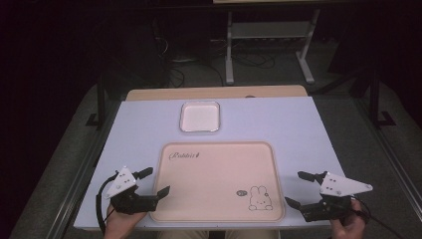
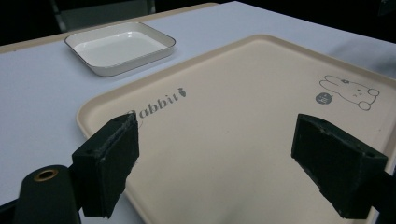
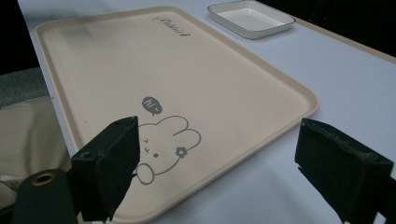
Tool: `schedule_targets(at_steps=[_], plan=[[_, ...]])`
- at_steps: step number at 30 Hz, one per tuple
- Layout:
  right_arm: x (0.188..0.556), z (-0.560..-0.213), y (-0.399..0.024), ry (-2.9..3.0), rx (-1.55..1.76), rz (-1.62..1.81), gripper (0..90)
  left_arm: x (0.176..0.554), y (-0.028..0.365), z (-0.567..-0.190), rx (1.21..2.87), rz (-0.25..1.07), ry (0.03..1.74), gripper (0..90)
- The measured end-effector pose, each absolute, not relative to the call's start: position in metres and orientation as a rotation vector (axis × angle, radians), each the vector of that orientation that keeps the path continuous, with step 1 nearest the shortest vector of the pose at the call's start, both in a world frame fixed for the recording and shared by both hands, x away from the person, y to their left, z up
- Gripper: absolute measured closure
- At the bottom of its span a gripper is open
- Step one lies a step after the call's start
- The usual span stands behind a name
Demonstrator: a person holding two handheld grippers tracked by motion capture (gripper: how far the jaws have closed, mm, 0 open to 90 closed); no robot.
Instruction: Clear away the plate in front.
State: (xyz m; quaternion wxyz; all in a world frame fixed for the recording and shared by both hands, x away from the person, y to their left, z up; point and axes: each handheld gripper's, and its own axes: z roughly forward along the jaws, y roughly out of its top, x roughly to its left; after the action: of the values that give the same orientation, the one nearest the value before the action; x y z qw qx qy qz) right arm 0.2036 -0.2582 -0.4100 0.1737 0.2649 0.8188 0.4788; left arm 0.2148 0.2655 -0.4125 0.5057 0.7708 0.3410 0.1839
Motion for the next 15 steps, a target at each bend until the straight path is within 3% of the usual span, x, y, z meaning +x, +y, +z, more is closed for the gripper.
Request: schedule_targets(at_steps=[15], plan=[[0.2028,-0.4096,-0.258,2.317,0.752,1.356,13.2,0.2157,0.2635,-0.4128,1.865,0.418,0.813,14.8]])
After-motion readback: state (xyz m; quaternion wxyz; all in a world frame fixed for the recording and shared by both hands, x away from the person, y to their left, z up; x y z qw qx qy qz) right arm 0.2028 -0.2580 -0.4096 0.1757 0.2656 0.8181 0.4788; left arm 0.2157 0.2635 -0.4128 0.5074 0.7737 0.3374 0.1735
